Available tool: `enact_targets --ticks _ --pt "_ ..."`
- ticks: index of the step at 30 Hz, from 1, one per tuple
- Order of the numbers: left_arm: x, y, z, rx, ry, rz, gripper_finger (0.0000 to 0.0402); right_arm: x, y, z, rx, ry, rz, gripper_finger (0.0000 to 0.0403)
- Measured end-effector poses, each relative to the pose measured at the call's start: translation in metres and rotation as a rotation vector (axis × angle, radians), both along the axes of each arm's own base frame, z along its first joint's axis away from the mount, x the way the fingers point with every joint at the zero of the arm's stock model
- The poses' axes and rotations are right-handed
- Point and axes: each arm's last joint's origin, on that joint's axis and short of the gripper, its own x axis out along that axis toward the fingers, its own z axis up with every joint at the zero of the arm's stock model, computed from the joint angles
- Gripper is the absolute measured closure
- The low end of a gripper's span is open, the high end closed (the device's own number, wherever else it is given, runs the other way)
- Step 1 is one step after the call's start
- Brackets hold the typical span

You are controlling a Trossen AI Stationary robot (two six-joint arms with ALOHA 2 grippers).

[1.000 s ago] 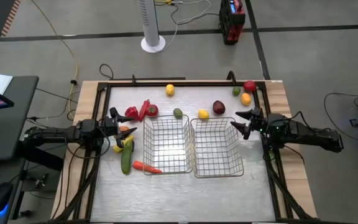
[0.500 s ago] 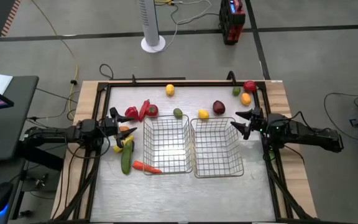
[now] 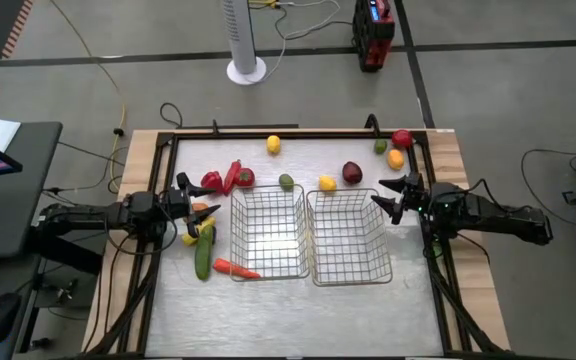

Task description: Sort produce into baskets

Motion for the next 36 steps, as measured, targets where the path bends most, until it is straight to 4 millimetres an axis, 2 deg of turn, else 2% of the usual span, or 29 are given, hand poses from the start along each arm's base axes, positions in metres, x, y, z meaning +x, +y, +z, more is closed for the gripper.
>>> enact_targets --ticks 13,18,26,31,36 --pt "0.0 0.0 0.0 -0.036 -0.011 0.0 0.0178 0.0 0.0 0.0 0.0 0.0 0.0 0.0033" --pt "0.0 0.0 0.005 -0.22 -0.12 -0.002 0.0178 0.0 0.0 0.0 -0.009 0.004 0.002 0.0033" --pt "-0.003 -0.001 0.025 -0.19 -0.32 -0.065 0.0178 0.0 0.0 0.0 -0.028 0.014 0.006 0.0033" --pt "-0.003 -0.002 0.027 -0.249 -0.353 -0.098 0.0178 0.0 0.0 0.0 0.024 -0.012 -0.007 0.0033" --pt "-0.004 -0.003 0.029 -0.192 -0.364 -0.129 0.0178 0.0 -0.001 0.0 0.037 -0.023 -0.04 0.0033"
